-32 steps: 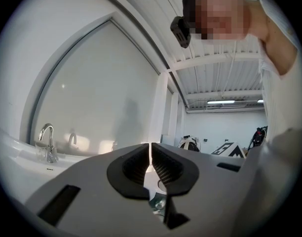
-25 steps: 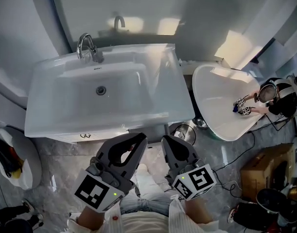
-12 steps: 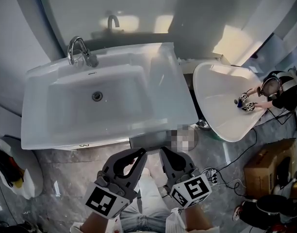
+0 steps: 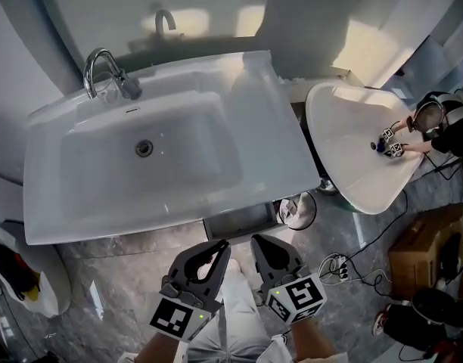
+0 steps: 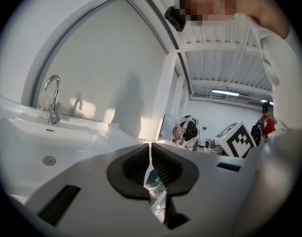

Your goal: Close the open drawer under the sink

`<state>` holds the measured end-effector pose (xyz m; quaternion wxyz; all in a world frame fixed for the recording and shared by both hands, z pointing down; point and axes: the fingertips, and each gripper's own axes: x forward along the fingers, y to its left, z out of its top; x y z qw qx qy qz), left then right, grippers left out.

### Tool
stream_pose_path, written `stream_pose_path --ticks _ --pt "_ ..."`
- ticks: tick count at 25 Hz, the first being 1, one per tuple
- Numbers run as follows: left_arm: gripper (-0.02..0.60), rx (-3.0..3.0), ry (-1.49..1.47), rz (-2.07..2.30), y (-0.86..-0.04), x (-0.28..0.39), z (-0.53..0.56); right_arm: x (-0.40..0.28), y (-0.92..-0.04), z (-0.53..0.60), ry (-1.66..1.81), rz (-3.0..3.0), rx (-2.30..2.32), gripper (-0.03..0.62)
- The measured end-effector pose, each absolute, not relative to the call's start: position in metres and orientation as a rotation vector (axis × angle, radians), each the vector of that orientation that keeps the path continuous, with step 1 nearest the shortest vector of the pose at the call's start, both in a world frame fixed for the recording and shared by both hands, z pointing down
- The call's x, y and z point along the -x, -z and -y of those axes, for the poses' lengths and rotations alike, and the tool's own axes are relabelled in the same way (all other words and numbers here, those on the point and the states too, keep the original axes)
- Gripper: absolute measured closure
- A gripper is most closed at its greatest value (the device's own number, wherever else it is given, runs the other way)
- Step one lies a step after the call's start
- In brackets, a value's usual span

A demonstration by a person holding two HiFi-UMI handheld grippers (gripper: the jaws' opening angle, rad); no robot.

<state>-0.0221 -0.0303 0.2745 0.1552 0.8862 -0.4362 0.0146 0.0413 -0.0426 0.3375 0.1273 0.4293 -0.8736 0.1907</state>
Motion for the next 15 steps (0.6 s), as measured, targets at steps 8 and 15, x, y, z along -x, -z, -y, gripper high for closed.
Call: stream_pose_path --ticks 8,15 --pt "0.557 -2.496 -0.110 1.241 -0.336 0.016 0.021 -0.049 -0.394 0.034 -0.559 2.486 -1.278 0.585" --pt "0.557 -2.478 -0.159 1.214 -0.387 0.006 0.013 -0.056 -0.443 0.024 -0.558 2.439 -1.283 0.584"
